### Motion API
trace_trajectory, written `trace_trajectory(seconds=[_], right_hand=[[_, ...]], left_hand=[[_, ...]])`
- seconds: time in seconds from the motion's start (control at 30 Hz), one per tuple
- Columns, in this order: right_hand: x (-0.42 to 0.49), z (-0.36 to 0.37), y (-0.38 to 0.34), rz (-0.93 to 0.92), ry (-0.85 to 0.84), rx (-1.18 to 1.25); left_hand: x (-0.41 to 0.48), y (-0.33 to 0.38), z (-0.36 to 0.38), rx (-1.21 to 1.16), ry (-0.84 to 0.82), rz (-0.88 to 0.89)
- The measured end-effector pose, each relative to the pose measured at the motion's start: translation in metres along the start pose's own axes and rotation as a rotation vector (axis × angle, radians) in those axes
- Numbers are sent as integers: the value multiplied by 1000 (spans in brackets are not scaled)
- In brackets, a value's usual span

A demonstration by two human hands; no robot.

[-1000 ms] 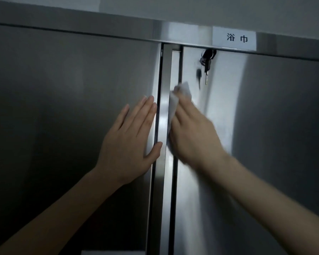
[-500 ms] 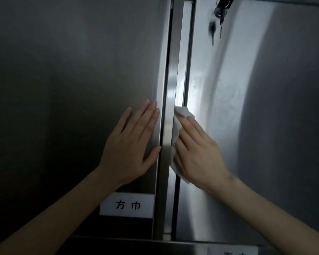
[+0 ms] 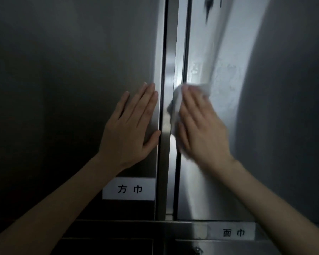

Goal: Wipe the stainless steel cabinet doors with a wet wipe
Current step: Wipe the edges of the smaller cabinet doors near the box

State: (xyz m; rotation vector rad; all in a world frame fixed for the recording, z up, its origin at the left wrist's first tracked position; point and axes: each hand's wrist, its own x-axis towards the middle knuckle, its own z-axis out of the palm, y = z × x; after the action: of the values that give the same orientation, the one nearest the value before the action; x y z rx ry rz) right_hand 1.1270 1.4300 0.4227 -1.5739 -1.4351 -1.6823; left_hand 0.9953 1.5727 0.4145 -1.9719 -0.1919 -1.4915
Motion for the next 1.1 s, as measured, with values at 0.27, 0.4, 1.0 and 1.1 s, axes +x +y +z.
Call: trace_trajectory(seconds=[0.27,0.4,1.0,1.1], right_hand=[[19,-7,11,66,-66,-99],[-3,3,-10,-8,-110,-72],[-23,15,-25,62,-103,70],[-71,19,-42,-32,-205,-46]], left_hand=[[1,8,0,15,-17,-51],[2,9,1,36,-14,-69],[-49,23,-9,6,-161,-55],[-71,34,-11,-12,-218,-65]])
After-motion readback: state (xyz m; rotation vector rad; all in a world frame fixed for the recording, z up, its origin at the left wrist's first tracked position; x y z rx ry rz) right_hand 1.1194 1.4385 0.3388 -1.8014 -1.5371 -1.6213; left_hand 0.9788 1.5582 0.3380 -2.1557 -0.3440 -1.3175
